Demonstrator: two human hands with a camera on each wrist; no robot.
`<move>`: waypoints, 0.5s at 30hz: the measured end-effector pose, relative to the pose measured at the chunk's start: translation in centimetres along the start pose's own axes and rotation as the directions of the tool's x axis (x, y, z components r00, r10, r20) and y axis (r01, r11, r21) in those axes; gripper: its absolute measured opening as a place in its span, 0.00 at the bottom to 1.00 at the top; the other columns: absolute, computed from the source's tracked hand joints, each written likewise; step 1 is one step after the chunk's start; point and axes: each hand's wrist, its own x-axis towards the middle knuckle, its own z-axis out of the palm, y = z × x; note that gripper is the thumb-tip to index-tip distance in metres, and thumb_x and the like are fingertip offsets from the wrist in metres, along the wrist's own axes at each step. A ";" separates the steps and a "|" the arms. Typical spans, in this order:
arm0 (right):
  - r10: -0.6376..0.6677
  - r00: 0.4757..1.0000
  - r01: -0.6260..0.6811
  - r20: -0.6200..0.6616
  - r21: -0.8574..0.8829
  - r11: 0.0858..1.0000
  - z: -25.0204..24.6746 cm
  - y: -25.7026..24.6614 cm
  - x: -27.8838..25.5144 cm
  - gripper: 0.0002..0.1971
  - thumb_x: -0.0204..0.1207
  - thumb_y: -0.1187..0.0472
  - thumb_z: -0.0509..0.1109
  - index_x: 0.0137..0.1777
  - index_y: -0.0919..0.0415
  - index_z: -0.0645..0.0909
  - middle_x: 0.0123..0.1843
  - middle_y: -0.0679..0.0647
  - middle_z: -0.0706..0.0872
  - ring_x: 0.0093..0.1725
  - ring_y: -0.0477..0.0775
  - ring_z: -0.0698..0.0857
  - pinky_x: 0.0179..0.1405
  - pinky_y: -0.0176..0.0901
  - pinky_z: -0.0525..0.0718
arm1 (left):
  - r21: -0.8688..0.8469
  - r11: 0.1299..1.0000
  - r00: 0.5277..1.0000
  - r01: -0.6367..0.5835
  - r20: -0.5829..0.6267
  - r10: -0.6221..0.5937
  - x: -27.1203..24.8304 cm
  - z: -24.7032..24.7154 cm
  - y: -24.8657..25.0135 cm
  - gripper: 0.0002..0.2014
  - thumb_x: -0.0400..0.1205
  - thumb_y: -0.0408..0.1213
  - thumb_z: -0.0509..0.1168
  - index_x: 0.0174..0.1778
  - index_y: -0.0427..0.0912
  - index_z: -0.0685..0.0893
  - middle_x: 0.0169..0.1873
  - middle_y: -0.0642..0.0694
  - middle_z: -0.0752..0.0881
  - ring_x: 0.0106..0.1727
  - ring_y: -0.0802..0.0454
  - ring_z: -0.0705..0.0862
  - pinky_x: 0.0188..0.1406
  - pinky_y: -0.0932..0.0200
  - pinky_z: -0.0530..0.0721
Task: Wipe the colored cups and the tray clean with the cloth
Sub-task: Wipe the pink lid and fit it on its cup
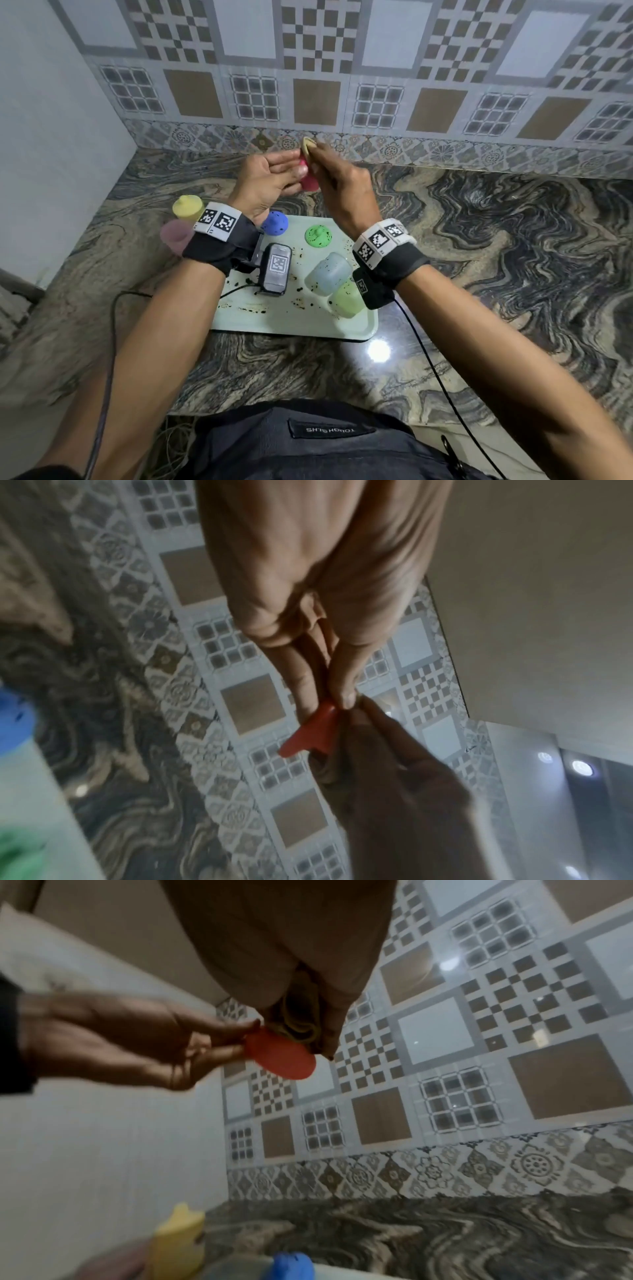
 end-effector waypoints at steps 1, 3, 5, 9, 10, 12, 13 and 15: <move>0.017 0.999 -0.017 0.036 -0.006 1.000 0.4 0.5 -0.4 0.17 0.85 0.63 0.67 0.71 0.66 0.83 0.72 0.65 0.82 0.68 0.56 0.85 0.72 0.39 0.81 | 0.000 1.000 1.000 0.020 -0.009 -0.020 -0.1 0.2 -0.5 0.20 0.78 0.23 0.71 0.67 0.32 0.81 0.48 0.45 0.89 0.44 0.60 0.90 0.41 0.64 0.88; 0.026 0.995 -0.018 0.099 -0.076 0.997 1.2 1.7 -1.5 0.17 0.84 0.62 0.67 0.71 0.64 0.83 0.74 0.64 0.81 0.69 0.63 0.85 0.68 0.55 0.85 | 0.015 0.998 0.997 0.053 -0.061 -0.052 -0.4 0.1 -1.7 0.20 0.78 0.22 0.70 0.67 0.30 0.80 0.46 0.44 0.88 0.43 0.59 0.89 0.40 0.66 0.87; 0.003 0.985 0.031 0.173 -0.194 0.981 1.9 2.4 -2.7 0.19 0.82 0.66 0.68 0.73 0.61 0.82 0.77 0.62 0.79 0.66 0.66 0.87 0.60 0.62 0.89 | 0.009 0.997 0.991 0.074 -0.115 -0.072 -0.7 0.0 -2.6 0.19 0.79 0.21 0.69 0.67 0.30 0.81 0.45 0.44 0.88 0.44 0.57 0.88 0.40 0.67 0.87; -0.073 0.939 0.172 0.335 -0.276 0.946 1.5 4.0 -4.5 0.23 0.75 0.76 0.71 0.69 0.60 0.84 0.73 0.60 0.83 0.62 0.67 0.89 0.47 0.66 0.91 | -0.025 0.996 0.972 0.090 -0.215 -0.094 -1.0 -0.9 -4.1 0.18 0.78 0.20 0.69 0.66 0.28 0.82 0.51 0.35 0.88 0.42 0.55 0.89 0.44 0.63 0.89; -0.068 0.941 0.167 0.331 -0.282 0.945 1.1 4.1 -4.6 0.21 0.76 0.76 0.70 0.67 0.60 0.85 0.72 0.60 0.85 0.60 0.69 0.89 0.45 0.67 0.91 | -0.035 0.995 0.963 0.093 -0.250 -0.099 -1.0 -1.3 -4.3 0.19 0.78 0.21 0.70 0.66 0.27 0.81 0.54 0.33 0.88 0.43 0.54 0.90 0.46 0.61 0.89; -0.019 0.972 0.090 0.236 -0.292 0.952 0.1 4.1 -4.4 0.18 0.79 0.74 0.67 0.67 0.60 0.85 0.72 0.60 0.84 0.57 0.70 0.90 0.47 0.67 0.90 | -0.042 0.994 0.952 0.099 -0.287 -0.107 -1.0 -1.7 -4.6 0.20 0.77 0.23 0.72 0.66 0.29 0.82 0.56 0.33 0.88 0.46 0.51 0.90 0.52 0.56 0.89; -0.005 0.985 0.054 0.171 -0.282 0.958 0.0 3.9 -4.2 0.19 0.81 0.73 0.67 0.69 0.61 0.84 0.73 0.60 0.83 0.58 0.69 0.90 0.50 0.66 0.91 | -0.039 0.994 0.951 0.100 -0.289 -0.107 -1.0 -1.6 -4.7 0.20 0.77 0.23 0.72 0.66 0.30 0.83 0.56 0.34 0.88 0.48 0.50 0.90 0.53 0.55 0.89; -0.022 0.995 0.045 0.096 -0.245 0.969 0.5 3.0 -3.6 0.21 0.81 0.73 0.69 0.73 0.61 0.82 0.75 0.60 0.81 0.61 0.66 0.89 0.54 0.64 0.91 | -0.037 0.994 0.957 0.104 -0.270 -0.110 -1.0 -0.9 -4.5 0.19 0.78 0.23 0.71 0.66 0.30 0.83 0.54 0.35 0.89 0.50 0.50 0.90 0.54 0.56 0.89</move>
